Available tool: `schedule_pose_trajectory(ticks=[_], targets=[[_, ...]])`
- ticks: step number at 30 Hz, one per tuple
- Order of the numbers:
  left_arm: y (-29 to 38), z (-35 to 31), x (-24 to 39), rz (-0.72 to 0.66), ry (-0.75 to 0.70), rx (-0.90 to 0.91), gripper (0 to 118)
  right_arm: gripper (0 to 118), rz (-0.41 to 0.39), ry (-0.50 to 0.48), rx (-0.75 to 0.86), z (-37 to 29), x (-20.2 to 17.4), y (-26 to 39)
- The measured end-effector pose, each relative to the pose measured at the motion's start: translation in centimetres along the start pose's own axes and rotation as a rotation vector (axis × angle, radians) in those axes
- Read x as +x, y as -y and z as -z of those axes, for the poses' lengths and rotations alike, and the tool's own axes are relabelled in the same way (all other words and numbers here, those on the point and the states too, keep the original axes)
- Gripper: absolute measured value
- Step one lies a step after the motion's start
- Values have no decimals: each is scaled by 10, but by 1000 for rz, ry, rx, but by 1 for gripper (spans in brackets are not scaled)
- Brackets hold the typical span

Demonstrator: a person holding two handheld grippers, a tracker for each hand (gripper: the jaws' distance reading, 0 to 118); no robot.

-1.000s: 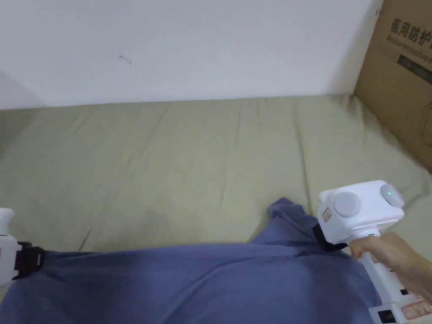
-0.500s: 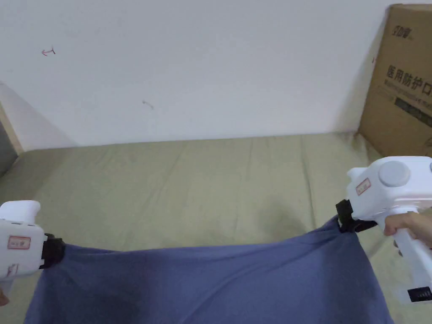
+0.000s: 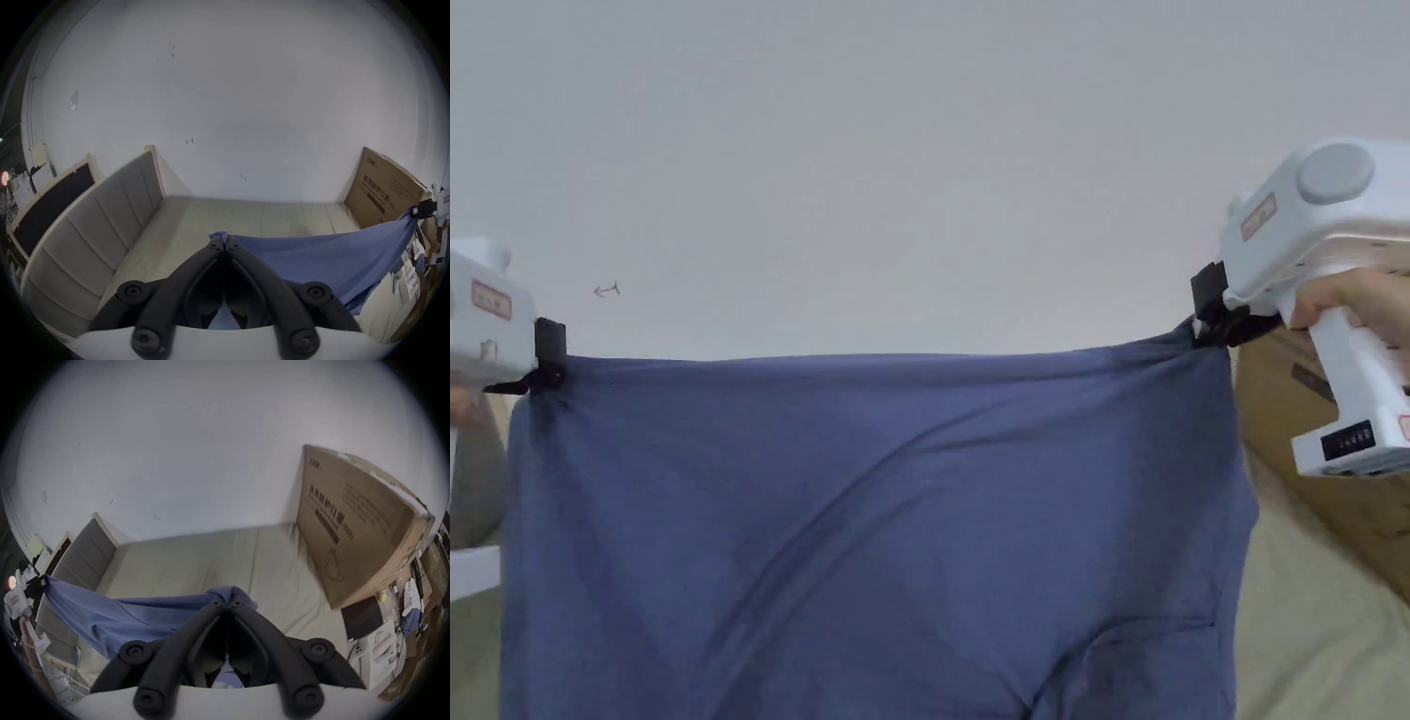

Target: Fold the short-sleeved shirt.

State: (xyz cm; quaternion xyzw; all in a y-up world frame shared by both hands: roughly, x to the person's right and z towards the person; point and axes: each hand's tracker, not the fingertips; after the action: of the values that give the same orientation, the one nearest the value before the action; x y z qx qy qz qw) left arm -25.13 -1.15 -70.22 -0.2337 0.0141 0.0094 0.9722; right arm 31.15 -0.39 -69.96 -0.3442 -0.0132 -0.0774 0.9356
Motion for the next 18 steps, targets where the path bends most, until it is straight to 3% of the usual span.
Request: schedule_pose_trajectory(ticks=[7, 9, 12, 14, 18], targets=[[-87, -3, 21, 19, -103, 121, 0, 0, -24, 37, 120, -43, -27, -82], [-106, -12, 25, 87, -111, 163, 0, 0, -9, 46, 154, -59, -30, -102], [-133, -23, 28, 77, -115, 200, 0, 0, 31, 41, 221, -87, -31, -130], [-146, -27, 29, 71, -115, 242, 0, 0, 52, 12, 282, -104, -33, -141], [-152, -29, 30, 75, -134, 251, 0, 0, 11, 53, 288, -125, -40, -137]])
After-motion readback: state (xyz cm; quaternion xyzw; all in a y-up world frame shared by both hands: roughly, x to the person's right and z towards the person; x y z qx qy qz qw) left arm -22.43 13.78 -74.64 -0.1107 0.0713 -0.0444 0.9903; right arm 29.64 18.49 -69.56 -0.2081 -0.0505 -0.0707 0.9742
